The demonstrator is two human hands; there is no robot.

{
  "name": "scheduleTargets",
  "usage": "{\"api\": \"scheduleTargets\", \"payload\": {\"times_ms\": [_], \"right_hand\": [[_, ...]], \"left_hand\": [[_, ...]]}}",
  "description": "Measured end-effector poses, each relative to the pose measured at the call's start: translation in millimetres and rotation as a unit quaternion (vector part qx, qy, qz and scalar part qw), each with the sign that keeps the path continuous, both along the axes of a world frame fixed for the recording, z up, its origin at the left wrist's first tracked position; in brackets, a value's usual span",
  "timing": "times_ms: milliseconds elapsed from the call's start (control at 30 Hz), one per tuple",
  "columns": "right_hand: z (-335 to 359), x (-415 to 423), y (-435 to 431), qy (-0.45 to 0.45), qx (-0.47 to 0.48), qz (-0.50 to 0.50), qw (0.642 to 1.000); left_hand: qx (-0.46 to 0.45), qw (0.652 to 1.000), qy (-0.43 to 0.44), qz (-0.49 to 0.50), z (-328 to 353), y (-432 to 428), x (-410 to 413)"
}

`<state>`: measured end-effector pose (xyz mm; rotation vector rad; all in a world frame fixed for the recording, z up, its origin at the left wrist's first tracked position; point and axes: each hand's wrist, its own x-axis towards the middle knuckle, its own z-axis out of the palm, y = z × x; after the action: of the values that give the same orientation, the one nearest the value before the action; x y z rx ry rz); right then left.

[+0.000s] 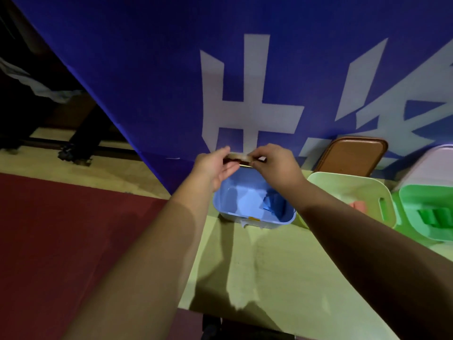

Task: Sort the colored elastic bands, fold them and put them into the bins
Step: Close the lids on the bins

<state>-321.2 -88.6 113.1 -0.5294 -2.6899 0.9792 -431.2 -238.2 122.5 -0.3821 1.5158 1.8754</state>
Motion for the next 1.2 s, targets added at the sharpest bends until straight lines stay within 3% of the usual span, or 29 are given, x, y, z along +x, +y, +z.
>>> {"api": "scheduleTargets", "payload": {"times_ms": [100,167,300,367,433,567,700,800,967,1200], "right_hand": [[6.4,11.2,-4.1,-0.023,0.046,0.091,0.994],[6.4,19.7,2.9,-0.032,0.064,0.091,0.993],[-4.4,34.2,25.1,-0.128,0.112,-0.101,0.98],[-15.1,39.4,34.3,-0.192,0.041,-0.144,0.97],[-27.0,44.1,39.6,-0.188,-0.026,-0.156,0.969],[-37.2,54.9,36.0,-0.183,-0.043,-0.198,0.962],[-46.5,61.4,30.2,-0.215,-0.05,-0.215,0.951],[-53.8,65.8,25.4,-0.232,-0.06,-0.217,0.946],[-63.9,71.0,20.2,-0.23,-0.067,-0.226,0.944],[-73.7,73.9,21.3,-0.235,-0.043,-0.222,0.945]], "left_hand": [[-0.017,1.0,-0.013,0.004,-2.1,-13.9,1.8],[-0.023,1.0,-0.019,-0.005,-7.1,-22.6,0.9],[-0.023,0.999,-0.029,-0.036,-19.4,-34.6,6.5],[-0.029,0.998,-0.015,-0.059,-27.0,-38.3,11.6],[-0.043,0.996,0.011,-0.077,-37.3,-40.5,15.4],[-0.111,0.989,0.059,-0.083,-65.5,-44.6,12.5],[-0.262,0.945,0.168,-0.101,-84.2,-55.2,6.0],[-0.322,0.906,0.235,-0.142,-84.5,-59.3,10.9],[-0.351,0.883,0.257,-0.174,-93.7,-60.0,16.0],[-0.35,0.884,0.258,-0.17,-97.1,-60.1,19.7]]}}
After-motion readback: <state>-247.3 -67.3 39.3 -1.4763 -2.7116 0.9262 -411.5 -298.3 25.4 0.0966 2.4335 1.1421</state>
